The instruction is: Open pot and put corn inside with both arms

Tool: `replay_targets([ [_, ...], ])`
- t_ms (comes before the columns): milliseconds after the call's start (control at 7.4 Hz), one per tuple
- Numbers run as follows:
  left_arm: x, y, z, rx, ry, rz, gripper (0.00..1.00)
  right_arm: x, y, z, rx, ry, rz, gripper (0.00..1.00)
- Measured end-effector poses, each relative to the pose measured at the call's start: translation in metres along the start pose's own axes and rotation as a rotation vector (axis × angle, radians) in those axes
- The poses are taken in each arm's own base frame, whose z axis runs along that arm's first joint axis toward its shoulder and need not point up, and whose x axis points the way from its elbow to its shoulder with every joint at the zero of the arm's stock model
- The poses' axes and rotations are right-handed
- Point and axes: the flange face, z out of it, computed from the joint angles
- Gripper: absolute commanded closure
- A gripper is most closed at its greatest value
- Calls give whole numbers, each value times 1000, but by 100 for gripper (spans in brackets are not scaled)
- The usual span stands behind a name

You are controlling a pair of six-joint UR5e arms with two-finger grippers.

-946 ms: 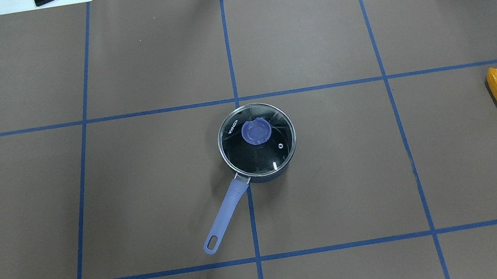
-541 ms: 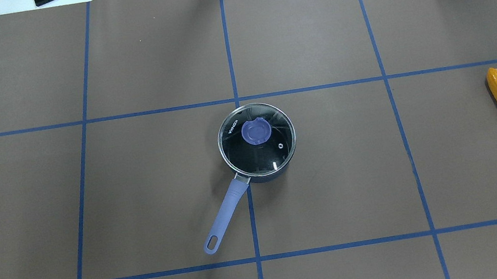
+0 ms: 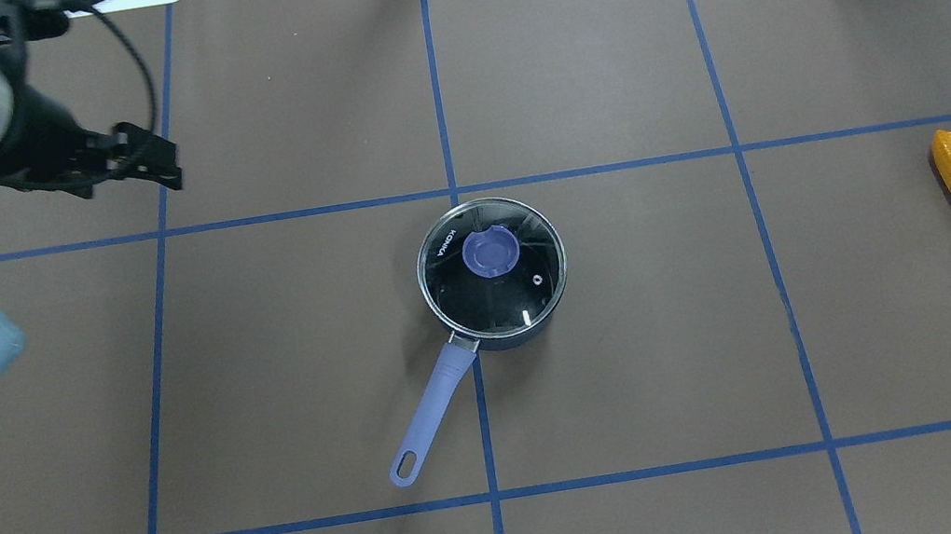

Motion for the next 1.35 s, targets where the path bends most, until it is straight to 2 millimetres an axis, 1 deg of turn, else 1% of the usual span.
replay_targets([
  [135, 60, 15, 12, -26, -28, -31, 1, -2, 1, 4, -13, 0, 13, 0],
  [270, 106, 27, 22, -46, -31, -70, 1, -5, 3, 11, -26, 6, 29, 0],
  [541, 179, 41, 47, -61, -44, -132, 1, -8, 8, 20, -38, 23, 39, 0],
  [676, 214, 41, 61, -66, -59, -167, 1, -7, 10, 21, -41, 26, 40, 0],
  [811, 248, 33, 73, -73, -76, -212, 1, -6, 12, 22, -42, 28, 41, 0],
  [946, 278, 24, 83, -82, -94, -258, 1, -5, 14, 22, -43, 29, 41, 0],
  [1081, 296, 19, 91, -87, -112, -288, 1, -4, 15, 23, -44, 32, 41, 0],
  [1351, 312, 29, 114, -91, -136, -291, 1, -3, 18, 23, -46, 36, 42, 0],
])
